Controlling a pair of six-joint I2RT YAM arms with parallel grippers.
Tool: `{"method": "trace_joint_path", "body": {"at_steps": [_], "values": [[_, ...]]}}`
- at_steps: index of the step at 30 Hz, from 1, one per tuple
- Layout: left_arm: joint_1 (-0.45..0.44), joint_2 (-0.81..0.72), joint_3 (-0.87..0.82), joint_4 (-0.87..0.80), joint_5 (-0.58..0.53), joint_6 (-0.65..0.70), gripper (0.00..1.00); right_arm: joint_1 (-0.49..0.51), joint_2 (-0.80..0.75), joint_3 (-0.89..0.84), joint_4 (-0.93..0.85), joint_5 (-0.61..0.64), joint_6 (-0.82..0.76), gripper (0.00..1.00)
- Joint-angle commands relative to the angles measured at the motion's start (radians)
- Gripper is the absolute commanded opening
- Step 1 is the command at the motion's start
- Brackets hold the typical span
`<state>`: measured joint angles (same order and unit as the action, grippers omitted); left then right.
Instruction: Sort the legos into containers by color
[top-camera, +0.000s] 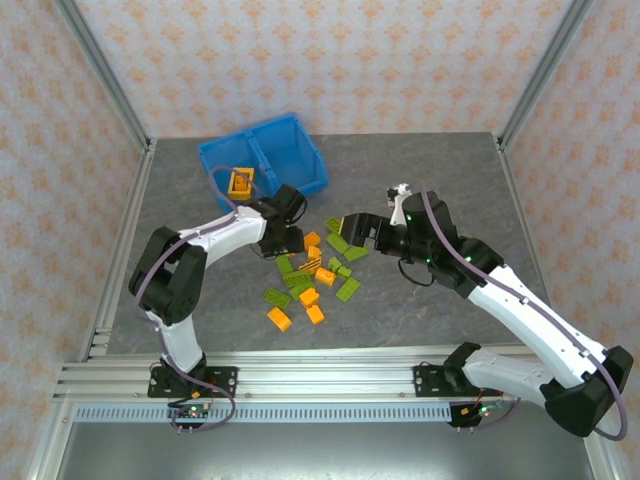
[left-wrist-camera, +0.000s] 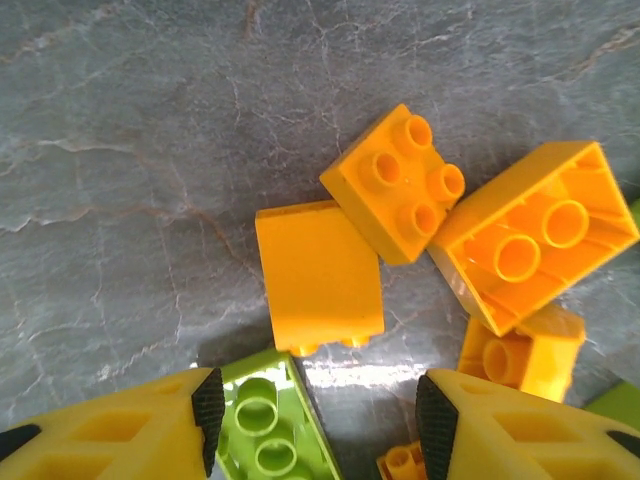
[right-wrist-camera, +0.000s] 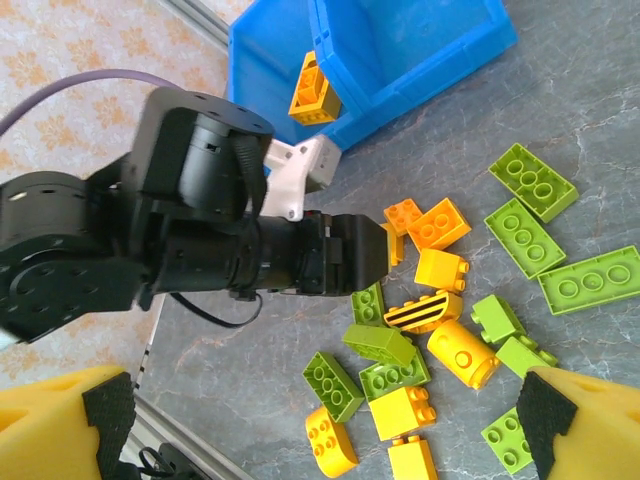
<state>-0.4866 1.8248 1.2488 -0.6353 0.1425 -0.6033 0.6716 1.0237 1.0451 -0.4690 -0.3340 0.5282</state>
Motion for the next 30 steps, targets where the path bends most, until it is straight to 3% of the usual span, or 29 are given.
{"method": "trace_joint_path", "body": {"at_steps": [1, 7, 17, 25, 30], "values": [[0.0, 0.039, 0.058, 0.017, -0.029, 0.039, 0.57, 0.005, -0.026, -0.015, -0.022, 0.038, 0.003, 0.99], [0.0, 0.124, 0.098, -0.003, -0.046, 0.063, 0.56, 0.005, -0.02, -0.003, -0.024, 0.036, -0.001, 0.99], [0.001, 0.169, 0.088, -0.003, -0.073, 0.049, 0.37, 0.006, -0.019, -0.002, -0.022, 0.036, 0.007, 0.99], [0.005, 0.003, 0.118, -0.063, -0.124, 0.063, 0.31, 0.006, -0.02, 0.012, -0.02, 0.025, 0.009, 0.99], [0.066, -0.036, 0.245, -0.148, -0.154, 0.114, 0.31, 0.005, -0.031, -0.001, 0.066, -0.067, 0.011, 0.99]]}}
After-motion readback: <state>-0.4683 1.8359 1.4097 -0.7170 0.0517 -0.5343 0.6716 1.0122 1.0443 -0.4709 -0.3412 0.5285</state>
